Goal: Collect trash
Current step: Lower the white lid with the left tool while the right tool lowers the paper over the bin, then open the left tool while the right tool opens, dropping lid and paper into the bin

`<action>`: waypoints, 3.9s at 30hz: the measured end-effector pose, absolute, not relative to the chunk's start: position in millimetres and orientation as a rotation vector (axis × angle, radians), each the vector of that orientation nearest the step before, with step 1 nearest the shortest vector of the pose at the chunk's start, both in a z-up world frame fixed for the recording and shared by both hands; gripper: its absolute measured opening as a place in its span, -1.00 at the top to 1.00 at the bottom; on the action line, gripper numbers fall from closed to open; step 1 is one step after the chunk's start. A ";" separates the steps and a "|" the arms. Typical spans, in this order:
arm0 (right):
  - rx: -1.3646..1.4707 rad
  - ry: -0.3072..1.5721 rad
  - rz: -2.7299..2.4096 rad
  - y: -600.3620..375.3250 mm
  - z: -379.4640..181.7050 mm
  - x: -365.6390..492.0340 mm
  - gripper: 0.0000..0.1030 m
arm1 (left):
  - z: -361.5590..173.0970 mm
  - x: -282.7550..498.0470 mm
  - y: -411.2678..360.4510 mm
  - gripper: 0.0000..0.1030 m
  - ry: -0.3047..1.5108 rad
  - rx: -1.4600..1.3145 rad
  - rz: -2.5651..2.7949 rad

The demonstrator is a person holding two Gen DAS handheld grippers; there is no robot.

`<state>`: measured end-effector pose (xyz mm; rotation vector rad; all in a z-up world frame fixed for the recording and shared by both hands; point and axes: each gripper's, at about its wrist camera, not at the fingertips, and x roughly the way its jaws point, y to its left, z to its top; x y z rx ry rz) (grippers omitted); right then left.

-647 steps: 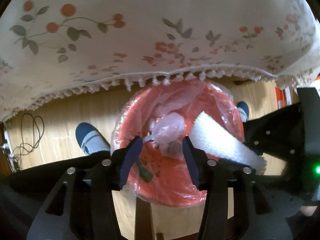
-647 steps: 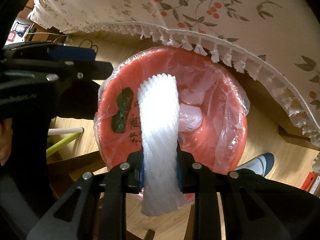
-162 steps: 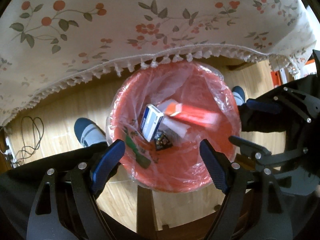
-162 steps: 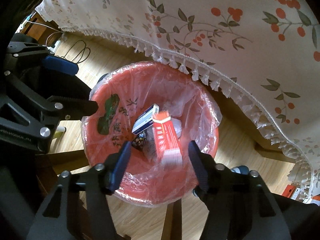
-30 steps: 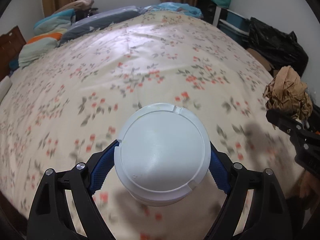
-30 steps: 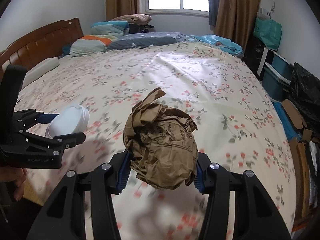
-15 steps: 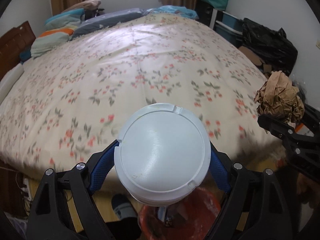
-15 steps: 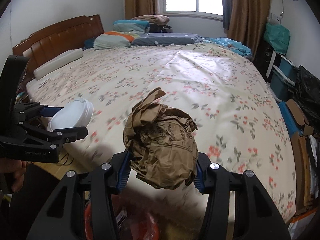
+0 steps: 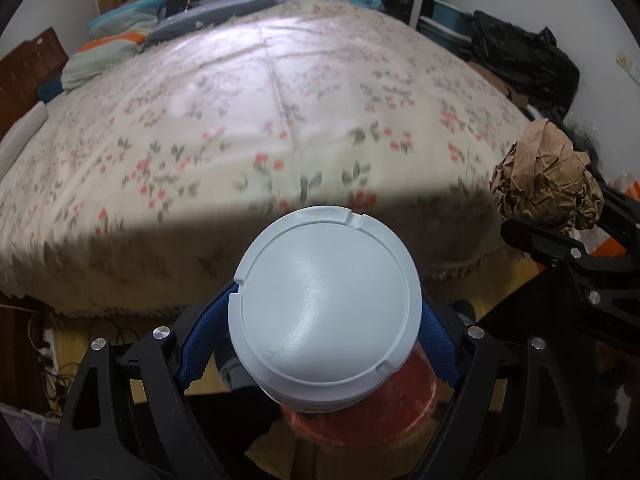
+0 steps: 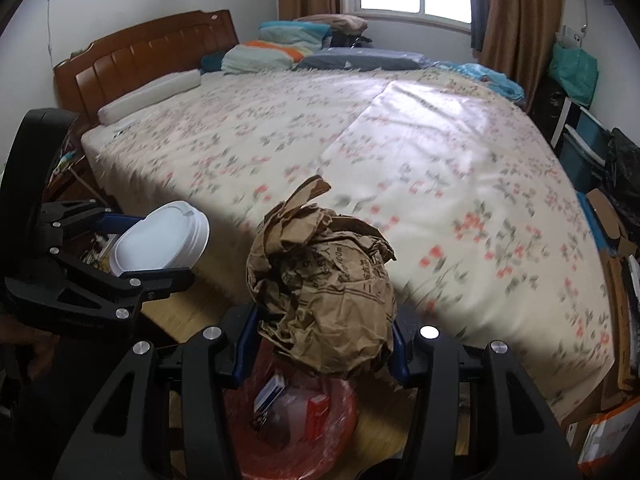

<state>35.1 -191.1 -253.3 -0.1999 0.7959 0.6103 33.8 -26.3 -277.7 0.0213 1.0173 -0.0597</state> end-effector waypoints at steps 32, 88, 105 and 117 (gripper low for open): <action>-0.297 1.138 0.665 -161.0 -412.0 12.3 0.02 | -462.7 24.7 -26.5 -0.62 1.435 0.002 -0.174; -0.383 1.259 0.745 -137.8 -457.8 12.0 -0.07 | -460.8 30.9 0.7 -0.88 1.392 -0.125 -0.042; -0.379 1.246 0.758 -137.3 -454.9 11.8 -0.62 | -462.0 31.4 1.2 -0.88 1.399 -0.115 -0.023; -0.325 1.200 0.720 -147.2 -430.7 13.9 -0.90 | -455.8 28.8 -5.3 -0.88 1.389 -0.066 -0.012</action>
